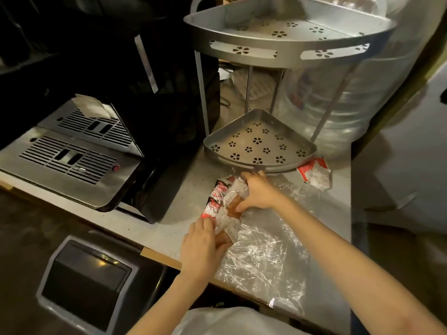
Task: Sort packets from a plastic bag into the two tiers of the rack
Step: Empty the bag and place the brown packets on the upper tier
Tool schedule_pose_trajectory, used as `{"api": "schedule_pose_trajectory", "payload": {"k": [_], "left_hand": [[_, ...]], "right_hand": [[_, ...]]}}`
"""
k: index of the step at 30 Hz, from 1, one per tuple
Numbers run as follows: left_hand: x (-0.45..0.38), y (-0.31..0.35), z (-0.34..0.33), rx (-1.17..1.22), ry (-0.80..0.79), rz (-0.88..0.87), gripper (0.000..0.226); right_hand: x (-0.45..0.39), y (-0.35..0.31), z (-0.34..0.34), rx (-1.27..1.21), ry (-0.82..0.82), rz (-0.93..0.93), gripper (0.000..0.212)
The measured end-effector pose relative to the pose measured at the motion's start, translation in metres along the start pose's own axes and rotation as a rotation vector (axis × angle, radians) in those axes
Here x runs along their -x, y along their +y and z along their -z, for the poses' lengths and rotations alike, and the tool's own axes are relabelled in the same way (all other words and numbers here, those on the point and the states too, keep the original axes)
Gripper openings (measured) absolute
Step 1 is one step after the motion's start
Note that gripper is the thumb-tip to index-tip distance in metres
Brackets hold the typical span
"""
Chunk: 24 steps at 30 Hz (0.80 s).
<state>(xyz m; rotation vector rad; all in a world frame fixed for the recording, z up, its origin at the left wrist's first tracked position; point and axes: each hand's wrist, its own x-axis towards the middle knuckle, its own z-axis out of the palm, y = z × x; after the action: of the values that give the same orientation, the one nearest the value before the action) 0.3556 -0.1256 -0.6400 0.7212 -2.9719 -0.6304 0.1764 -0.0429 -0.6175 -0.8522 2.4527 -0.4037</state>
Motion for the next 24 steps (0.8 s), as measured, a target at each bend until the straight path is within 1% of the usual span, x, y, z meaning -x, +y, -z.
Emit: {"api": "schedule_pose_trajectory", "payload": {"k": [4,5,7,8,10,13,14,18,20,22,23,24], "left_hand": [[-0.001,0.004,0.0,0.024,-0.01,-0.065,0.037],[-0.001,0.005,0.002,0.032,-0.026,-0.07,0.035],[-0.003,0.007,0.005,0.036,-0.081,-0.091,0.035],[-0.005,0.008,0.008,0.064,-0.117,-0.105,0.035],[-0.014,0.007,0.017,0.226,-0.232,-0.106,0.033],[-0.035,0.007,0.038,0.558,-0.5,-0.032,0.037],[-0.043,0.005,0.044,0.633,-0.571,-0.012,0.04],[-0.085,-0.003,0.061,0.782,-0.786,-0.056,0.051],[-0.105,-0.004,0.068,0.819,-0.868,-0.061,0.066],[-0.123,-0.007,0.071,0.901,-0.912,-0.029,0.076],[-0.131,-0.011,0.069,0.988,-0.913,0.009,0.078],[-0.136,-0.013,0.066,1.124,-0.903,0.077,0.079]], "right_hand": [[0.007,0.006,0.006,-0.036,0.02,-0.007,0.074],[0.009,0.008,0.008,-0.037,0.02,-0.003,0.072],[0.013,0.013,0.012,-0.079,0.028,0.009,0.073],[0.016,0.015,0.014,-0.112,0.026,0.015,0.07],[0.02,0.021,0.021,-0.182,-0.005,0.004,0.065],[0.027,0.033,0.035,-0.294,-0.066,-0.065,0.082],[0.029,0.038,0.039,-0.334,-0.07,-0.09,0.084],[0.042,0.049,0.051,-0.561,-0.075,-0.173,0.076],[0.045,0.052,0.052,-0.672,-0.069,-0.219,0.07],[0.05,0.055,0.053,-0.798,-0.033,-0.271,0.058],[0.052,0.057,0.054,-0.878,-0.004,-0.302,0.054],[0.055,0.059,0.053,-0.965,0.035,-0.33,0.05]]}}
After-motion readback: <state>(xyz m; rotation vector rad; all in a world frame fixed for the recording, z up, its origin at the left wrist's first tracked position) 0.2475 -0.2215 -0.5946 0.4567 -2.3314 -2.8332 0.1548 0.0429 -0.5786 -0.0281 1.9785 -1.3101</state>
